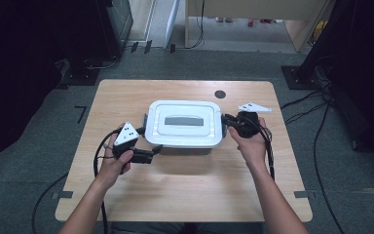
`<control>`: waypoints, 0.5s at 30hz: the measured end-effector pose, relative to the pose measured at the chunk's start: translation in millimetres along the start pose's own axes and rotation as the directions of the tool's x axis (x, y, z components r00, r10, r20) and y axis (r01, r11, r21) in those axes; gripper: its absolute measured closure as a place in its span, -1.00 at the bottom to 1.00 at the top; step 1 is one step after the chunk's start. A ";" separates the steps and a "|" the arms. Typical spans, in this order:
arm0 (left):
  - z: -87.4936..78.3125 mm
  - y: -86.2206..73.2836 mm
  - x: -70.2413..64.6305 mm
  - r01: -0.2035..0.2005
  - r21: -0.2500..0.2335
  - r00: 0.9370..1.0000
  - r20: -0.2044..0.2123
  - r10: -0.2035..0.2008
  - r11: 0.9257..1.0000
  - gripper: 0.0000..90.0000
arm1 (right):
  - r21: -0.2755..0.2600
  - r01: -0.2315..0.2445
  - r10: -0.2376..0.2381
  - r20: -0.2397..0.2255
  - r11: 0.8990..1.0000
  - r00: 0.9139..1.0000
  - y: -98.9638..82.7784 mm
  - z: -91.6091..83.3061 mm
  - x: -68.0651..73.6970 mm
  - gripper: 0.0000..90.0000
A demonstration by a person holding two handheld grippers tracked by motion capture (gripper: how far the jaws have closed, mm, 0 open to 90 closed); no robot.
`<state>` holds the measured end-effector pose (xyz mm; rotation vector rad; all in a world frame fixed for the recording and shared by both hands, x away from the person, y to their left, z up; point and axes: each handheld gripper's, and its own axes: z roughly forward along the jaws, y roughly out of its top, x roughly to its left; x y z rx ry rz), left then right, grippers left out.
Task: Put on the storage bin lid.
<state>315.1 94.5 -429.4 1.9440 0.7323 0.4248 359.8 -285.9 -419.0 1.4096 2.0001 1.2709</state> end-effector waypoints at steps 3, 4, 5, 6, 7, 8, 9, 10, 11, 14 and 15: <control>0.6 -1.1 -0.8 0.002 0.002 1.000 -0.003 -0.002 1.000 -0.79 | -0.008 0.007 -0.007 -0.004 1.000 1.000 2.2 3.7 -0.3 0.74; 1.0 -1.2 -0.9 0.002 0.003 1.000 -0.004 -0.002 1.000 -0.79 | -0.011 0.009 -0.009 0.001 1.000 1.000 3.0 4.6 -0.1 0.74; 1.6 -1.2 -1.1 0.002 0.005 1.000 -0.007 -0.002 1.000 -0.79 | -0.011 0.007 -0.007 0.004 1.000 1.000 3.6 5.7 0.0 0.74; 2.3 -0.9 -1.3 0.003 0.007 1.000 -0.012 -0.003 1.000 -0.79 | -0.008 0.007 -0.007 0.006 1.000 1.000 4.2 6.7 -0.4 0.73; 3.1 -0.6 -1.5 0.003 0.009 1.000 -0.017 -0.003 1.000 -0.79 | -0.007 0.005 -0.005 0.008 1.000 1.000 4.5 7.5 -1.2 0.71; 3.8 -0.1 -1.3 0.003 0.012 1.000 -0.022 -0.003 1.000 -0.79 | -0.009 0.004 -0.004 0.005 1.000 1.000 4.8 7.9 -2.2 0.70; 4.6 0.3 -1.1 0.005 0.016 1.000 -0.026 -0.005 1.000 -0.79 | -0.010 0.000 0.000 0.003 1.000 1.000 5.0 7.9 -2.9 0.69; 5.5 0.3 -0.8 0.008 0.018 1.000 -0.030 -0.007 1.000 -0.79 | -0.011 -0.001 0.001 0.002 1.000 1.000 5.0 7.6 -3.5 0.69; 6.0 0.2 -0.6 0.008 0.016 0.999 -0.031 -0.008 1.000 -0.79 | -0.010 -0.003 0.003 0.000 1.000 1.000 4.8 7.3 -3.9 0.68; 6.6 0.9 0.5 0.014 0.016 0.999 -0.029 -0.014 1.000 -0.79 | 0.001 0.007 -0.007 0.006 1.000 1.000 3.3 9.0 -3.1 0.72; 6.6 1.1 0.7 0.018 0.017 0.999 -0.028 -0.018 1.000 -0.79 | 0.001 0.011 -0.011 0.010 1.000 1.000 2.3 9.9 -2.8 0.73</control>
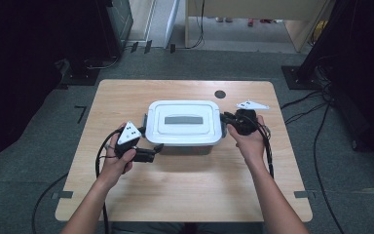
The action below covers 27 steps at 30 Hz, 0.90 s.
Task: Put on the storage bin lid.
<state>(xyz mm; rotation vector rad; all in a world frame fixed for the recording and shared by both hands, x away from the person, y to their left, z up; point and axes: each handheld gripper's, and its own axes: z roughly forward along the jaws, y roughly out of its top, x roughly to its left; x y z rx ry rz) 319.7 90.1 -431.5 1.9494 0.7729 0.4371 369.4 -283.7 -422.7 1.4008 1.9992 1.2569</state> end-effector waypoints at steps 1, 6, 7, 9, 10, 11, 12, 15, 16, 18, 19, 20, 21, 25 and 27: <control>0.1 0.1 0.1 0.005 0.000 1.000 0.001 -0.005 1.000 -0.79 | -0.005 -0.001 0.001 -0.001 1.000 1.000 -0.7 -0.1 0.4 0.77; 0.1 0.0 2.4 0.013 -0.003 1.000 0.001 -0.013 1.000 -0.80 | -0.010 0.000 0.000 -0.017 1.000 1.000 -4.7 -2.3 4.3 0.89; 0.0 -0.1 3.0 0.016 -0.004 1.000 0.004 -0.016 1.000 -0.80 | -0.010 0.001 -0.001 -0.020 1.000 1.000 -5.8 -3.5 5.1 0.88; -0.3 -0.1 3.6 0.021 -0.007 1.000 0.004 -0.020 1.000 -0.80 | -0.011 0.007 -0.008 -0.024 1.000 1.000 -6.6 -6.4 6.0 0.82; -0.5 0.0 3.5 0.020 -0.005 1.000 0.003 -0.020 1.000 -0.80 | -0.026 0.003 -0.003 -0.012 1.000 1.000 -6.2 -9.3 6.3 0.83; -1.0 0.2 2.8 0.020 -0.005 1.000 -0.004 -0.020 1.000 -0.80 | -0.049 0.002 -0.002 -0.003 0.999 1.000 -5.5 -11.6 6.4 0.84; -2.0 0.2 1.9 0.016 -0.013 1.000 -0.015 -0.017 1.000 -0.80 | -0.082 0.003 -0.003 0.003 0.997 1.000 -3.9 -14.5 7.1 0.87; -9.4 1.3 0.3 0.019 -0.065 0.999 -0.037 -0.021 0.998 -0.71 | -0.141 0.026 -0.029 -0.015 0.990 0.999 1.5 -18.2 12.7 0.92; -12.3 2.2 0.3 0.025 -0.087 0.999 -0.040 -0.029 0.996 -0.71 | -0.144 0.043 -0.047 -0.026 0.989 0.999 3.1 -17.2 15.1 0.92; -17.2 4.6 0.1 0.038 -0.122 0.998 -0.038 -0.043 0.992 -0.70 | -0.126 0.065 -0.071 -0.044 0.990 0.996 5.8 -12.4 19.6 0.93; -17.7 5.1 -0.6 0.037 -0.126 0.998 -0.036 -0.042 0.991 -0.70 | -0.113 0.077 -0.082 -0.043 0.991 0.996 6.9 -8.0 21.2 0.93; -17.6 5.6 -2.2 0.033 -0.125 0.999 -0.031 -0.037 0.992 -0.69 | -0.106 0.081 -0.086 -0.042 0.991 0.995 7.1 -5.3 21.6 0.93; -16.9 5.5 -3.8 0.024 -0.120 0.999 -0.023 -0.027 0.993 -0.67 | -0.095 0.080 -0.084 -0.041 0.992 0.996 6.8 -1.7 22.0 0.94; -12.5 2.6 -6.4 0.023 -0.094 0.999 -0.041 -0.027 0.995 -0.46 | -0.091 0.080 -0.083 -0.032 0.993 0.996 4.7 3.8 23.2 1.00; -11.4 0.7 -3.6 0.039 -0.086 0.998 -0.036 -0.042 0.996 -0.48 | -0.090 0.085 -0.087 -0.025 0.992 0.996 4.8 3.9 23.9 1.00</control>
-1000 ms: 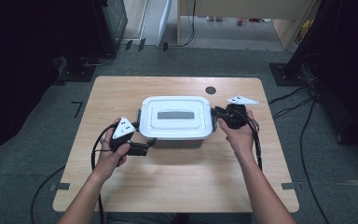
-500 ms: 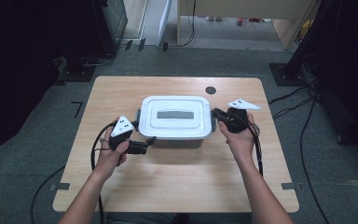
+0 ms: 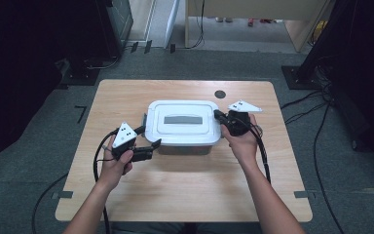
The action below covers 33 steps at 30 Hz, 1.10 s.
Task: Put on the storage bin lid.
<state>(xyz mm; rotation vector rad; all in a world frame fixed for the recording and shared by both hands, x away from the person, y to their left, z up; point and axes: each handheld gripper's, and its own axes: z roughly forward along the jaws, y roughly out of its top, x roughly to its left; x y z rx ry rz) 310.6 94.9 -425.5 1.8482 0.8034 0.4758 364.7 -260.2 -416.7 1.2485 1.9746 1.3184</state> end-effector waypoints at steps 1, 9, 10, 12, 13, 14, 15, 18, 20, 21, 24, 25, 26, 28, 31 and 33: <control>0.4 -1.1 1.3 0.005 0.009 1.000 0.007 -0.005 1.000 -0.49 | 0.001 0.001 -0.001 -0.001 1.000 1.000 0.1 0.0 0.0 1.00; -5.6 -8.8 5.4 0.027 0.003 1.000 -0.016 -0.027 1.000 -0.57 | -0.015 -0.015 0.015 -0.034 1.000 0.999 0.3 -2.6 -0.1 0.71; -7.8 -10.0 6.8 0.035 0.001 0.999 -0.014 -0.035 0.999 -0.59 | -0.026 -0.021 0.020 -0.041 0.999 0.999 0.5 -3.9 0.4 0.64; -13.2 -13.4 9.1 0.045 -0.003 0.999 -0.014 -0.045 0.999 -0.62 | -0.048 -0.027 0.024 -0.047 0.998 0.999 2.5 -7.9 2.6 0.43; -14.9 -14.7 9.8 0.047 -0.004 0.999 -0.019 -0.048 0.999 -0.64 | -0.051 -0.024 0.022 -0.047 0.998 0.999 3.4 -9.0 3.5 0.25; -17.2 -16.5 10.9 0.052 -0.006 0.998 -0.024 -0.052 0.999 -0.65 | -0.046 -0.024 0.022 -0.046 0.999 0.999 4.1 -9.8 4.5 0.12; -20.1 -18.9 12.5 0.062 -0.006 0.998 -0.024 -0.062 0.998 -0.67 | -0.035 -0.019 0.017 -0.046 0.999 0.999 4.9 -10.5 5.8 -0.03; -25.7 -24.9 14.8 0.083 -0.012 0.996 -0.042 -0.083 0.996 -0.71 | -0.024 -0.007 0.005 -0.066 1.000 0.998 5.3 -13.7 8.9 -0.34; -29.4 -29.2 15.4 0.086 -0.010 0.995 -0.051 -0.086 0.996 -0.74 | -0.021 -0.014 0.012 -0.091 1.000 0.996 5.8 -17.0 8.9 -0.44; -31.3 -31.2 15.2 0.084 -0.008 0.995 -0.054 -0.084 0.996 -0.75 | -0.023 -0.015 0.013 -0.090 1.000 0.996 6.0 -19.2 8.9 -0.44; -37.5 -37.6 13.6 0.082 -0.002 0.994 -0.070 -0.082 0.997 -0.76 | -0.023 -0.011 0.008 -0.093 1.000 0.996 6.1 -26.8 7.4 -0.43; -40.2 -40.6 12.9 0.081 -0.001 0.994 -0.079 -0.081 0.997 -0.77 | -0.023 -0.009 0.006 -0.098 1.000 0.995 5.6 -29.5 7.0 -0.43; -41.8 -42.5 12.5 0.081 0.000 0.993 -0.087 -0.081 0.997 -0.78 | -0.022 -0.009 0.007 -0.102 1.000 0.995 5.3 -32.7 6.6 -0.43; -45.4 -47.8 12.6 0.090 0.003 0.990 -0.106 -0.089 0.996 -0.78 | -0.021 0.008 -0.009 -0.094 1.000 0.996 4.7 -36.2 6.9 -0.43; -49.0 -56.4 13.7 0.103 0.019 0.984 -0.148 -0.099 0.994 -0.78 | -0.020 0.016 -0.017 -0.081 1.000 0.997 2.3 -43.1 7.2 -0.45; -51.3 -62.9 14.7 0.115 0.033 0.979 -0.171 -0.108 0.993 -0.78 | -0.027 0.010 -0.012 -0.071 1.000 0.997 -0.4 -48.6 6.5 -0.48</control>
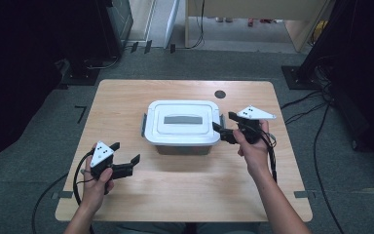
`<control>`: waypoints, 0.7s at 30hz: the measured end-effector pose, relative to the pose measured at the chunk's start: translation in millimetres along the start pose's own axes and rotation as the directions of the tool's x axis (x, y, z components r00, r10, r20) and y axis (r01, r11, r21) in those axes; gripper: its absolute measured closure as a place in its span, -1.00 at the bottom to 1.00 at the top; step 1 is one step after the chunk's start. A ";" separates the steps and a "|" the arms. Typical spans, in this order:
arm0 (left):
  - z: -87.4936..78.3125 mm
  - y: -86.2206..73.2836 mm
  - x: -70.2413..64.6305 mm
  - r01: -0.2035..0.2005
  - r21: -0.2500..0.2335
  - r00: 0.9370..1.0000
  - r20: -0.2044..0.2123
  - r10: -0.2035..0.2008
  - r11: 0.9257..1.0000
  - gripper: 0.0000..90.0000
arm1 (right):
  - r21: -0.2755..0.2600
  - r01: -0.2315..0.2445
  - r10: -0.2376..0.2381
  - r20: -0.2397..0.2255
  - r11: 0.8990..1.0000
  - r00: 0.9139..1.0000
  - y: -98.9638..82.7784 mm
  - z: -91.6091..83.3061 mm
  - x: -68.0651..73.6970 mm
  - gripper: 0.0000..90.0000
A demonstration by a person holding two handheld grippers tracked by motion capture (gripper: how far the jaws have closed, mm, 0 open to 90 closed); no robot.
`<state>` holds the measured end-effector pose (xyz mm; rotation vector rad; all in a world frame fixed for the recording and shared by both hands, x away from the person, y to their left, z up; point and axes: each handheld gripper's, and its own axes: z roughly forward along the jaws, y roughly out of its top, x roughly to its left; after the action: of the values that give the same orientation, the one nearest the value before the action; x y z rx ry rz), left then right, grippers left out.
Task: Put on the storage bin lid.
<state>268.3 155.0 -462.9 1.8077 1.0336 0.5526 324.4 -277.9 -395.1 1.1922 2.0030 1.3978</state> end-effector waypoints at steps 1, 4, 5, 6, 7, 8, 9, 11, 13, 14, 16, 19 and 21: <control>-0.9 -3.4 1.0 0.003 0.008 1.000 -0.010 -0.003 1.000 -0.78 | -0.002 -0.002 0.002 0.003 1.000 1.000 -1.1 -1.8 -0.2 -0.48; -3.1 -13.3 6.0 0.010 0.038 0.999 -0.038 -0.009 0.999 -0.78 | 0.002 -0.009 0.009 0.009 1.000 1.000 -6.4 -9.1 -0.9 -0.48; -4.1 -16.3 8.2 0.015 0.046 0.999 -0.051 -0.012 0.999 -0.78 | 0.004 -0.009 0.009 0.009 1.000 1.000 -8.5 -11.6 -1.2 -0.48; -5.2 -19.4 10.6 0.021 0.051 0.998 -0.066 -0.018 0.998 -0.78 | 0.005 -0.010 0.010 0.013 1.000 1.000 -10.9 -14.3 -1.4 -0.47; -6.4 -22.6 13.1 0.030 0.053 0.996 -0.079 -0.026 0.998 -0.78 | 0.007 -0.011 0.011 0.014 1.000 1.000 -13.4 -17.2 -1.8 -0.47; -7.8 -26.8 16.8 0.038 0.059 0.995 -0.095 -0.032 0.998 -0.78 | 0.008 -0.013 0.013 0.017 1.000 1.000 -16.1 -20.0 -2.5 -0.47; -8.5 -29.5 18.8 0.045 0.063 0.994 -0.107 -0.038 0.997 -0.78 | 0.009 -0.018 0.018 0.016 1.000 1.000 -19.8 -23.8 -3.5 -0.47; -10.1 -36.4 24.4 0.061 0.078 0.990 -0.131 -0.051 0.995 -0.78 | 0.008 -0.024 0.024 0.023 1.000 0.999 -25.3 -29.1 -5.2 -0.47; -11.8 -42.7 28.4 0.074 0.092 0.986 -0.159 -0.059 0.993 -0.78 | 0.010 -0.029 0.029 0.030 1.000 0.999 -32.1 -34.7 -7.3 -0.47; -13.0 -45.3 30.2 0.081 0.099 0.984 -0.167 -0.063 0.992 -0.78 | 0.014 -0.029 0.028 0.034 0.999 0.999 -35.6 -37.3 -8.5 -0.47; -15.2 -49.4 32.9 0.088 0.108 0.981 -0.182 -0.067 0.990 -0.78 | 0.022 -0.033 0.032 0.043 0.999 0.999 -42.3 -42.3 -10.9 -0.47; -17.7 -53.9 35.7 0.086 0.123 0.978 -0.201 -0.060 0.989 -0.78 | 0.027 -0.041 0.039 0.057 0.999 0.998 -51.4 -50.0 -14.7 -0.48; -18.4 -57.9 37.4 0.085 0.141 0.975 -0.214 -0.053 0.986 -0.78 | 0.029 -0.047 0.045 0.064 0.998 0.997 -57.0 -55.1 -17.1 -0.48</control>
<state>251.3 206.9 -508.7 1.8645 1.3066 0.6480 270.1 -329.3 -426.5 1.2878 1.9718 1.3386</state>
